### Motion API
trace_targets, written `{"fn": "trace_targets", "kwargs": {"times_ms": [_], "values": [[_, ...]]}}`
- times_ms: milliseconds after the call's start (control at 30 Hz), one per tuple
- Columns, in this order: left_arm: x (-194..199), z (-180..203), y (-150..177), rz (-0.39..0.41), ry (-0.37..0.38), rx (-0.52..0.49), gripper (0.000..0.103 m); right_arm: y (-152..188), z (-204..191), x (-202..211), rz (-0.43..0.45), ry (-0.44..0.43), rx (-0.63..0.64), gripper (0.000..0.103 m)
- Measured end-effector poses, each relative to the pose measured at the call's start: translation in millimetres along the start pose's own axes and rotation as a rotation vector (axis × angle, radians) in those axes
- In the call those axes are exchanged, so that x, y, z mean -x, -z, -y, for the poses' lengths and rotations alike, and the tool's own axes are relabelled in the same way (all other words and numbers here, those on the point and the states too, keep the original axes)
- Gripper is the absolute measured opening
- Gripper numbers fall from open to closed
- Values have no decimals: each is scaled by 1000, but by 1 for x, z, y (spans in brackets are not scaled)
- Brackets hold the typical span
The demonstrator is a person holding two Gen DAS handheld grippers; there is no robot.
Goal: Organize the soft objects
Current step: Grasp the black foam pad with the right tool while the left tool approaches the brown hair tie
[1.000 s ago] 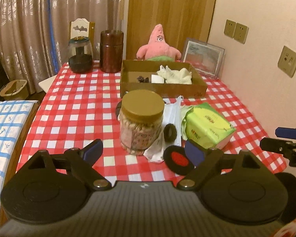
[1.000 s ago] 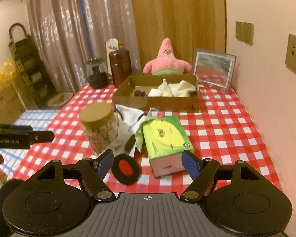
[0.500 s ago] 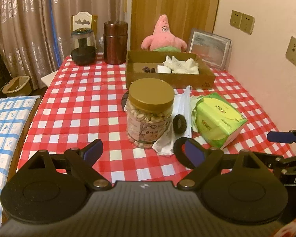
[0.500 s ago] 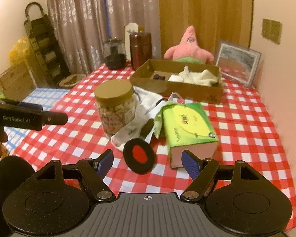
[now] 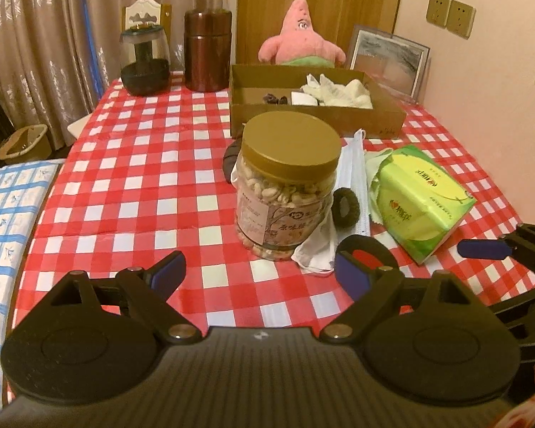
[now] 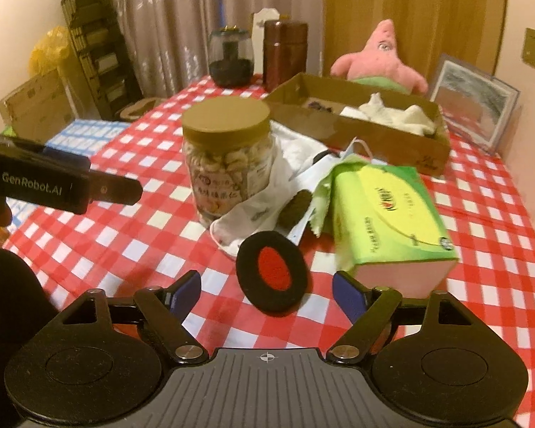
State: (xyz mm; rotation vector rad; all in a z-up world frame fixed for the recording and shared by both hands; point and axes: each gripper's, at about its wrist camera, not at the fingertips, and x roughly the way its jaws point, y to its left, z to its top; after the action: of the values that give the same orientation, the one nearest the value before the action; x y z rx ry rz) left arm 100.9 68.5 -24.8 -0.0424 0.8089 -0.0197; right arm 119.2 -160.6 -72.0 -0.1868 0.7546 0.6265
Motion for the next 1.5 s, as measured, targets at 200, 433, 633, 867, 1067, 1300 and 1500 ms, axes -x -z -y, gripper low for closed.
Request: {"fn": "trace_targets", "kwargs": {"times_ms": [200,433,633,867,1067,1300,1500], "values": [[-19,-7,-2,-28,12,27,89,-1,-8,-37,-39,2,32,85],[-36,-10,-5,-47,28,30,89,-2,-6,-76,-92,88,-18,85],[-45,-12,-5,-58,41,35,89,5,-7,-93,-98,131,-20,85],[-51,-15,-5,-65,51,39,89,9,-1,-99,-74,150,-82,84],[-51,-14,-6,-65,53,41,89,8,-2,-101,-67,148,-83,70],[-50,-12,-6,-62,54,37,89,11,-8,-88,-40,153,-84,67],[-45,-3,-6,-45,78,33,89,10,-5,-53,6,160,-83,67]]}}
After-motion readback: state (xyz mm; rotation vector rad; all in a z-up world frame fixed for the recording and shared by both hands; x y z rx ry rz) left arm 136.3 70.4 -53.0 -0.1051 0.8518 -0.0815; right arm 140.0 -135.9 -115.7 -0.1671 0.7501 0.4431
